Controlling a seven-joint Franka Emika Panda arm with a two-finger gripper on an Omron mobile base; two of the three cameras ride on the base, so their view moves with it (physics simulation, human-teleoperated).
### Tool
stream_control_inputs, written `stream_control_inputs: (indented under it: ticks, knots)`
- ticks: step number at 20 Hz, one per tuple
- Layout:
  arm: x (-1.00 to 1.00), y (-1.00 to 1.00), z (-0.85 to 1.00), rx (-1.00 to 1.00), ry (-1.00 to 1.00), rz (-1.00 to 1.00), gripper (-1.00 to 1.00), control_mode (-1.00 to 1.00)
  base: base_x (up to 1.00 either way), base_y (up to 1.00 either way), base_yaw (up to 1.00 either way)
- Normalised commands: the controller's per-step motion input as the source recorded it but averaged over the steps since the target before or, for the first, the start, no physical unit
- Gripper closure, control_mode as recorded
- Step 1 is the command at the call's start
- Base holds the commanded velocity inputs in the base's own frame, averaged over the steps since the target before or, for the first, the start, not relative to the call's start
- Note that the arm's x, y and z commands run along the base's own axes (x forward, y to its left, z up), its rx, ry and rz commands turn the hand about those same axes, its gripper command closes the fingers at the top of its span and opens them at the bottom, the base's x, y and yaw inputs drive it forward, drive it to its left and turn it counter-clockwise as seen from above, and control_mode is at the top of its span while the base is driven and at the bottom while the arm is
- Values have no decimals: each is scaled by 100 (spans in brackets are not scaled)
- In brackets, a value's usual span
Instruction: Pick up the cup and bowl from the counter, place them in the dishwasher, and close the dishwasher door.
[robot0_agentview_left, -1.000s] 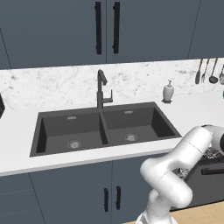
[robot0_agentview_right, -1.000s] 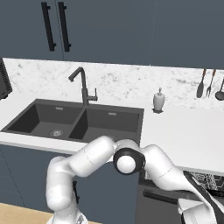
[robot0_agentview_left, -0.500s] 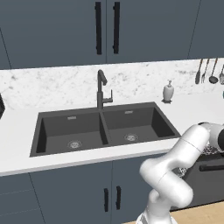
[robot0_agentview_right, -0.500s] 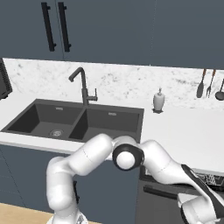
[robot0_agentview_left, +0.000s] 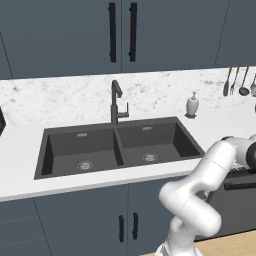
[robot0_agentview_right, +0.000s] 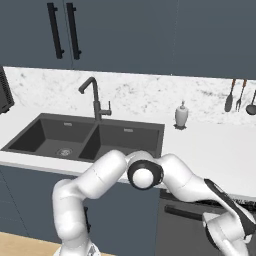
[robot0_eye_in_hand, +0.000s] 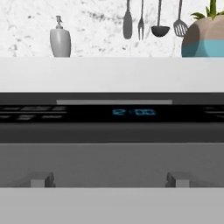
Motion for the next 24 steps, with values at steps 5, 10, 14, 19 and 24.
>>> stream_control_inputs:
  ticks: [5,10,14,19,24]
  knots:
    - [100,0,-58,7,-16,-7,-100,-100,0,0,0]
    - [100,0,-69,6,-12,-9,-100,-100,0,0,0]
    - [100,1,-62,2,-7,-13,-100,-100,0,0,0]
    - [100,1,-63,3,-11,-14,-100,-100,0,0,0]
    - [100,0,-50,5,-20,-14,-100,-100,0,0,0]
